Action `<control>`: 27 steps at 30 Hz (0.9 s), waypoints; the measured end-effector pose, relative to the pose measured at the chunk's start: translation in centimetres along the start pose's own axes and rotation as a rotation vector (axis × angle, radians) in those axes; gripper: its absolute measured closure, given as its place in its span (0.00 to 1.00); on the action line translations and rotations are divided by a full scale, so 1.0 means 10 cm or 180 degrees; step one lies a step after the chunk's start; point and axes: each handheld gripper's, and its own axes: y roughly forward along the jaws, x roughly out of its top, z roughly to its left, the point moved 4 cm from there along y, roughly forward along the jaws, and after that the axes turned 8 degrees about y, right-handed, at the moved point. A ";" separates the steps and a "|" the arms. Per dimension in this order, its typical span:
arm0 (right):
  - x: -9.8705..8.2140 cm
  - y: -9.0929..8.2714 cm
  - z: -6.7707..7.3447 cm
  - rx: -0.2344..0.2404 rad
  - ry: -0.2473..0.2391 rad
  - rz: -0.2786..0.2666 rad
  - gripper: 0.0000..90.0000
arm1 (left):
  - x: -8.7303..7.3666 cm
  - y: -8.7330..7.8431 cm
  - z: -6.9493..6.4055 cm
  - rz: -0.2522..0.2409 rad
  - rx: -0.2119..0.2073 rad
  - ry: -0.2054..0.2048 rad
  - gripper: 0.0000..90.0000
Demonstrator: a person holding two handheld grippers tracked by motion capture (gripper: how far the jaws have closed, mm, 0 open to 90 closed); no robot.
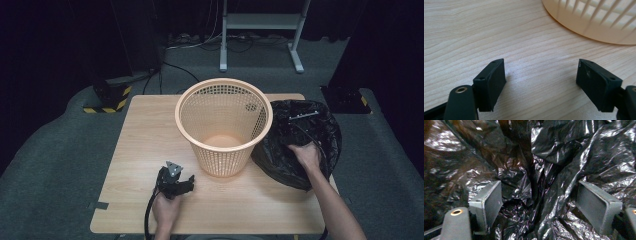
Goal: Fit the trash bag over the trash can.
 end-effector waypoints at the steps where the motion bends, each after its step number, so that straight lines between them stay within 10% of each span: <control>1: 0.00 0.01 0.01 -0.0021 -0.0007 0.0008 0.25 | 0.00 0.00 0.00 0.0000 0.0000 0.0000 0.26; 22: -0.11 0.28 -0.06 -0.0097 0.0017 0.0139 0.38 | 0.00 0.00 0.00 -0.0002 -0.0004 0.0002 0.26; 27: -0.11 0.26 -0.08 -0.0203 -0.0018 0.0083 0.55 | 0.00 0.00 0.00 -0.0002 -0.0008 0.0002 0.26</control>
